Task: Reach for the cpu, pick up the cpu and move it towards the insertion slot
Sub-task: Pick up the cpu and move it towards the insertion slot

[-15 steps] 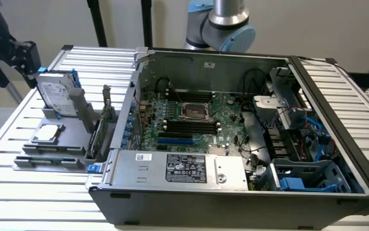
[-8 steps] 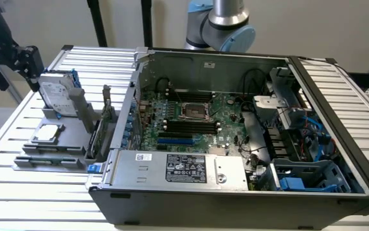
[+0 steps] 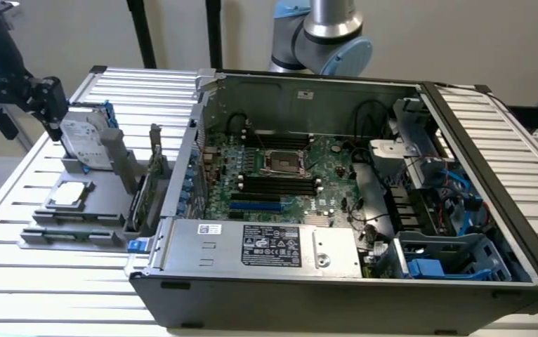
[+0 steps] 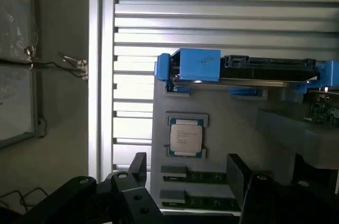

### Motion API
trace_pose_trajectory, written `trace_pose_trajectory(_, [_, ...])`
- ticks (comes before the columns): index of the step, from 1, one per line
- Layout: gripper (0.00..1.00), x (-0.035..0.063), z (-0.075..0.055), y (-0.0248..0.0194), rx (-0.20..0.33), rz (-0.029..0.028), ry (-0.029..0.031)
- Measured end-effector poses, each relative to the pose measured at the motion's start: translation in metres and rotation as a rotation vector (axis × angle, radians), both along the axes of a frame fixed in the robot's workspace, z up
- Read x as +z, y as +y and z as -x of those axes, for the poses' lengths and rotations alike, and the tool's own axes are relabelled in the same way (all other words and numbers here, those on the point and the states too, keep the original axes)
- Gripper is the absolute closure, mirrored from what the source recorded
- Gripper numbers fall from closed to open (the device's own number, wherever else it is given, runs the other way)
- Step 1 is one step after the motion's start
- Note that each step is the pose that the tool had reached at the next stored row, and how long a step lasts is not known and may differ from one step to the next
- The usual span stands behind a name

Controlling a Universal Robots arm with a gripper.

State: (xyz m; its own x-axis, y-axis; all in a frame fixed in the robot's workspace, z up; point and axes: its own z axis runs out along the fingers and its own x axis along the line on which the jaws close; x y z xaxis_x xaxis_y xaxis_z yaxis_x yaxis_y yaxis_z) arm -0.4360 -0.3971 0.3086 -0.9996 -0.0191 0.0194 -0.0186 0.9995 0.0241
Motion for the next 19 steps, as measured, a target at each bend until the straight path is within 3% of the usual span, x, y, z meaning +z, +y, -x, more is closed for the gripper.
trace_pose_trajectory(11, [0.29,-0.0199,0.0,-0.0005,0.0,0.0,0.0])
trace_pose_trajectory(19, [0.29,-0.0345,0.0,-0.0035,0.0,0.0,-0.0001])
